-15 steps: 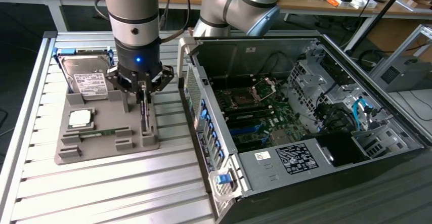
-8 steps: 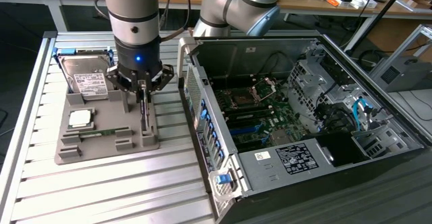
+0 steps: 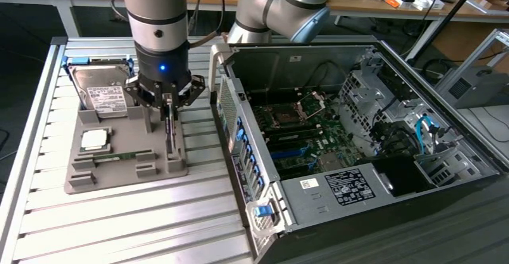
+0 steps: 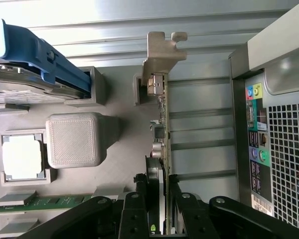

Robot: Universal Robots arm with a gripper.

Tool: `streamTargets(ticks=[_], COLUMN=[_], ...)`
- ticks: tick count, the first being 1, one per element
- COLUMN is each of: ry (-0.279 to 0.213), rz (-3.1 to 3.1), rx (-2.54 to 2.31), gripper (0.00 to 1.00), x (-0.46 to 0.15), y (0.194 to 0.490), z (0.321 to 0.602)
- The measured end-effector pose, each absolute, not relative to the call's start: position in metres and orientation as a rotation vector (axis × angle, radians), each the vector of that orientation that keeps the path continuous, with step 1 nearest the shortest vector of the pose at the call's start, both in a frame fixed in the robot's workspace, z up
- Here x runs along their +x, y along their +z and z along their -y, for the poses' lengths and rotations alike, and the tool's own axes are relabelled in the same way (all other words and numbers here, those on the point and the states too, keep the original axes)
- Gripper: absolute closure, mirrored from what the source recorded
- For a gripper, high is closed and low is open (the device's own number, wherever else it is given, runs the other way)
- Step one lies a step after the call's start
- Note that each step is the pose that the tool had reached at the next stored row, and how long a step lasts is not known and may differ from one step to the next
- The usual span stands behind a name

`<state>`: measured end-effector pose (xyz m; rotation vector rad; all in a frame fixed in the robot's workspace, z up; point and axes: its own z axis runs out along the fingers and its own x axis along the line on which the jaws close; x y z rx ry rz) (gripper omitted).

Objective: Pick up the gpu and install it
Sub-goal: 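Pick up the gpu and move the gpu toward the slot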

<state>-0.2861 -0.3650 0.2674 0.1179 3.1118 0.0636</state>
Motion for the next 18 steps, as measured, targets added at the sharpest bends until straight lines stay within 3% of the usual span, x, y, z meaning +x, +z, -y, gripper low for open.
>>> streamTargets(ticks=[18], ry=[0.064], rz=[-3.112], rx=[0.118], gripper=[0.73], x=[-0.2861], y=[0.2744], z=[0.3650])
